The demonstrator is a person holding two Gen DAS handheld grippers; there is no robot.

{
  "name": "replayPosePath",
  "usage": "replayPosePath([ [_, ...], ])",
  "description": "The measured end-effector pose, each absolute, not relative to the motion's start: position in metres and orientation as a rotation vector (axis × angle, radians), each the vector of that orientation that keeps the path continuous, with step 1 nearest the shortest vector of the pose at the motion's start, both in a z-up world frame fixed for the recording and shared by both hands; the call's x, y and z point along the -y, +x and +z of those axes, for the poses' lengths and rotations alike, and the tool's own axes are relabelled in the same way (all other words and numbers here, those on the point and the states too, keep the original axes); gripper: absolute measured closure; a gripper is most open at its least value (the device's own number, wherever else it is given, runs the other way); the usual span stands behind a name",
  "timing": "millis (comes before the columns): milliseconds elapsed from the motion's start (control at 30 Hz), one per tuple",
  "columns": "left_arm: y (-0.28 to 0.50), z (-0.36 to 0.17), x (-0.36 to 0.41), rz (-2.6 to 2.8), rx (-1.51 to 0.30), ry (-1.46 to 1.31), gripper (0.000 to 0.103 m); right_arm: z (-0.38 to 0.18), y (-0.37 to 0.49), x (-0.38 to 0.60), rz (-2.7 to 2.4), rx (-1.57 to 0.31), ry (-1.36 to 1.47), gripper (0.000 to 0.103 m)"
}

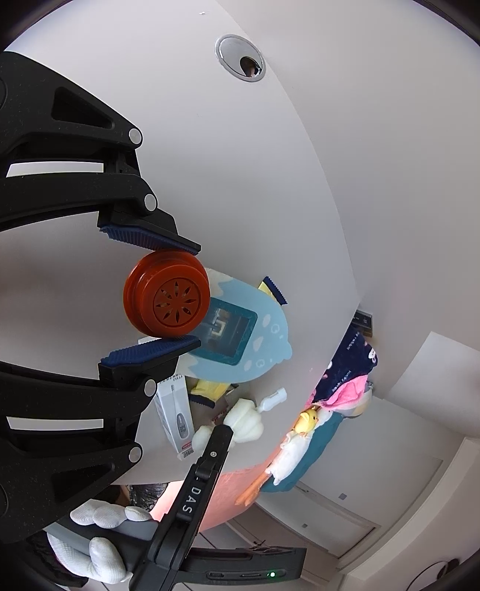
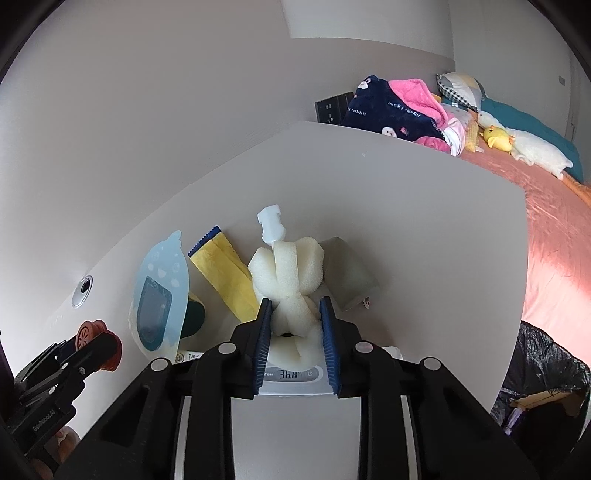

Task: Collect trash
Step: 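Carry the orange lid and foam toy over the black bin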

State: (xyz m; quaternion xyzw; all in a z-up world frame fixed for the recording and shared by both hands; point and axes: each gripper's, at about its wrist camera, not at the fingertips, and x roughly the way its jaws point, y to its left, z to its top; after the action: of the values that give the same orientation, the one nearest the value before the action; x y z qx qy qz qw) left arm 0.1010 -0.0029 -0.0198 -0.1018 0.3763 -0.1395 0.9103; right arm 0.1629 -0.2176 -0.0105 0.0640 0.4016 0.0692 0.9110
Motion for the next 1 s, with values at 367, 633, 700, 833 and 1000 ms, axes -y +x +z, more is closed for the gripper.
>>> replayPosePath([
  [367,0.093,-0.008,0.024,-0.318,-0.780,-0.197,0.059,0.010,0.129,0.232,0.165,-0.798,0.127,0.075],
  [633,0.079,-0.004,0.042,-0.340,-0.783,-0.190,0.059,0.019,0.102,0.249,0.165,-0.780,0.135,0.075],
  [700,0.075,-0.003,0.048,-0.348,-0.785,-0.186,0.059,0.020,0.096,0.254,0.163,-0.778,0.138,0.075],
  [833,0.070,-0.002,0.061,-0.366,-0.789,-0.173,0.059,0.021,0.084,0.266,0.151,-0.773,0.143,0.075],
  [1000,0.062,-0.001,0.079,-0.393,-0.790,-0.157,0.059,0.024,0.065,0.284,0.136,-0.759,0.155,0.075],
])
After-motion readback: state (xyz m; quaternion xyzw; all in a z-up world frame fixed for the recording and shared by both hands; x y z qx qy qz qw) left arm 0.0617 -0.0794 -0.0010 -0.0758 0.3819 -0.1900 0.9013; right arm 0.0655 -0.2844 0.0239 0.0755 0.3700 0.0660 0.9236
